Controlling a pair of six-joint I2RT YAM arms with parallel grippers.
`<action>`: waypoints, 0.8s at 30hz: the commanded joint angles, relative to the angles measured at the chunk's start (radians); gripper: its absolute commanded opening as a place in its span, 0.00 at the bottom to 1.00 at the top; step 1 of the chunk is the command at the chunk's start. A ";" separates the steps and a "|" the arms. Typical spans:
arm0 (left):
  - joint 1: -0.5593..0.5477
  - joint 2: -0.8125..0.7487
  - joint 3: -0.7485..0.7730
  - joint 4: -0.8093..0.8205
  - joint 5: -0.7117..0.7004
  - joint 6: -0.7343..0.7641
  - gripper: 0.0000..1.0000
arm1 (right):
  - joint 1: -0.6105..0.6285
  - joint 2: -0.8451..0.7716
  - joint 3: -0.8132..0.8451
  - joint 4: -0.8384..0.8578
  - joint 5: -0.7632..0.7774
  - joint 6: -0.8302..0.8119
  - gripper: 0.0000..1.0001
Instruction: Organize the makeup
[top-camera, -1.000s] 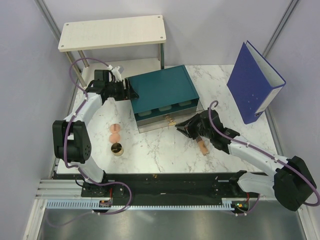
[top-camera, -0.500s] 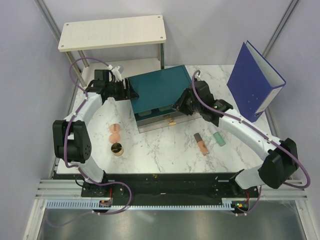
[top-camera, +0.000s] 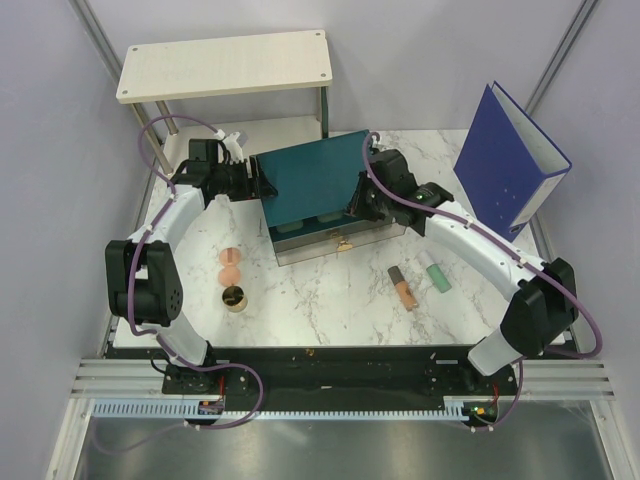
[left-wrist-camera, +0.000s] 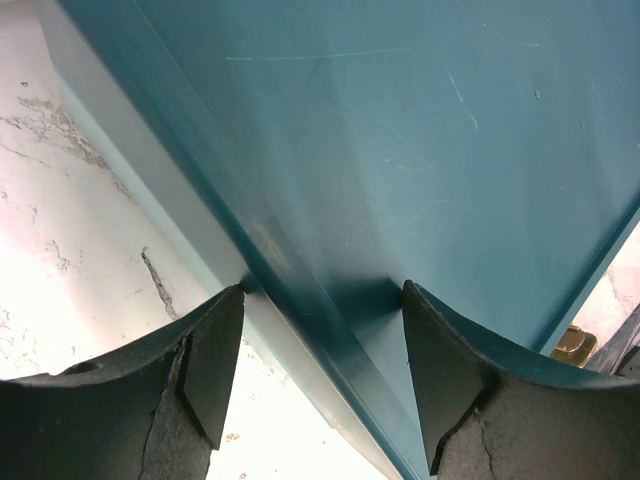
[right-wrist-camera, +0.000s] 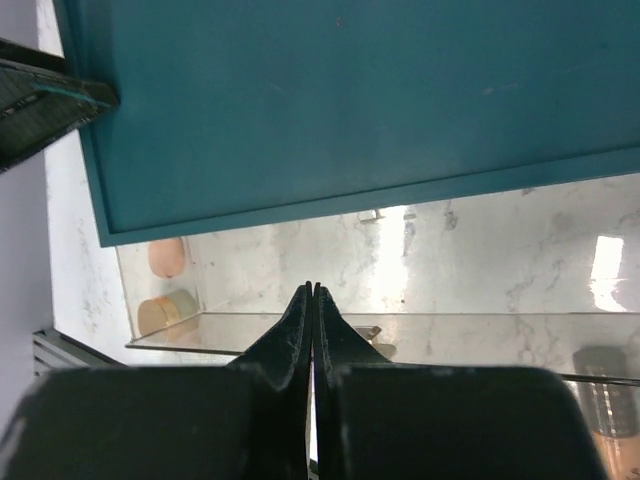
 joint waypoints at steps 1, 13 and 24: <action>-0.005 0.023 0.019 -0.044 -0.052 0.054 0.71 | -0.003 -0.006 0.019 -0.080 0.001 -0.104 0.00; -0.004 0.034 0.026 -0.056 -0.056 0.069 0.71 | -0.003 0.106 0.040 -0.199 -0.007 -0.193 0.00; -0.005 0.052 0.039 -0.064 -0.054 0.070 0.71 | -0.005 0.025 0.081 -0.227 0.204 -0.189 0.06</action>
